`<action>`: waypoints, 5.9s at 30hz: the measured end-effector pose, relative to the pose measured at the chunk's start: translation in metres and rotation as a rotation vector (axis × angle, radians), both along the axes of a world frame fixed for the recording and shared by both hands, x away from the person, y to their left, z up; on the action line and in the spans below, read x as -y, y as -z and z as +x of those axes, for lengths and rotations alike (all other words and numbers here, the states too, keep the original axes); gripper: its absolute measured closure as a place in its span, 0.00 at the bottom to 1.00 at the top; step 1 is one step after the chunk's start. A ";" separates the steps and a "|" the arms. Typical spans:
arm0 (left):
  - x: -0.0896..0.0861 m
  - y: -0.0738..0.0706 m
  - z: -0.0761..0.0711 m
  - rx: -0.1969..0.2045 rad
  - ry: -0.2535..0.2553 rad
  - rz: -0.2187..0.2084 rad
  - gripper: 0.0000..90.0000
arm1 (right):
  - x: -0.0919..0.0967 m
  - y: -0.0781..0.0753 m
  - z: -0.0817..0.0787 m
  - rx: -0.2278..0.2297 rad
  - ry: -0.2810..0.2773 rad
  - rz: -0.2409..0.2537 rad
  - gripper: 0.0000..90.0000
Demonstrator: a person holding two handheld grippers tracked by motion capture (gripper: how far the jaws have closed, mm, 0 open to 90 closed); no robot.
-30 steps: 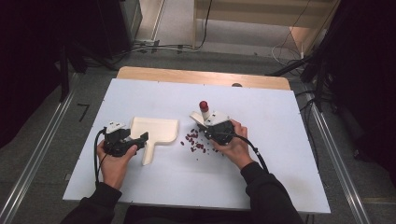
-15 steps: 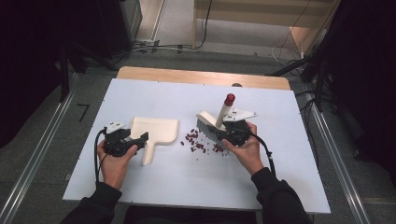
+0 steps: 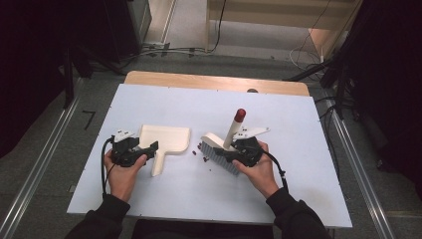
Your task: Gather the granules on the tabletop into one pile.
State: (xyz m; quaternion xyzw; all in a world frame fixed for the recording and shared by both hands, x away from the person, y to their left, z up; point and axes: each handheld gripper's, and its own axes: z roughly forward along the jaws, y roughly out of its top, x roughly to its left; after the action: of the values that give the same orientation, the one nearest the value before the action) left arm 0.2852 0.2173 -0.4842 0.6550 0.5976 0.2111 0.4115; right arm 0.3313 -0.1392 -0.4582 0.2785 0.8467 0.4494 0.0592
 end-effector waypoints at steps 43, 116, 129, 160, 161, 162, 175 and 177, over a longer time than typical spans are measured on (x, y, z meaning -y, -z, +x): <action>0.000 0.001 0.001 -0.001 0.003 -0.002 0.27 | 0.002 0.003 0.012 -0.118 -0.093 0.014 0.72; 0.000 0.002 0.001 -0.004 0.002 -0.006 0.27 | 0.021 0.009 0.063 -0.100 -0.189 -0.027 0.71; 0.000 0.002 0.001 -0.005 0.004 -0.009 0.27 | 0.024 0.004 0.066 -0.145 -0.192 0.027 0.71; -0.006 0.002 0.004 -0.008 -0.008 -0.021 0.27 | 0.046 0.001 0.020 0.114 0.425 -0.165 0.71; -0.006 0.002 0.004 -0.008 -0.007 -0.022 0.27 | 0.043 0.003 0.019 0.120 0.432 -0.174 0.71; -0.005 0.002 0.004 -0.007 -0.007 -0.022 0.27 | 0.039 0.003 0.017 0.131 0.442 -0.183 0.71; -0.006 0.001 0.003 -0.005 -0.004 -0.022 0.28 | -0.009 0.005 0.009 0.140 0.568 -0.243 0.71; -0.006 0.002 0.003 -0.005 -0.004 -0.021 0.27 | -0.011 0.005 0.009 0.143 0.580 -0.250 0.71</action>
State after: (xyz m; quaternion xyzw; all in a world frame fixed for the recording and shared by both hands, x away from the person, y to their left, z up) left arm 0.2885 0.2232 -0.4857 0.6498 0.6022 0.2038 0.4165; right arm 0.3406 -0.1280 -0.4630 0.4663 0.7744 0.3249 0.2780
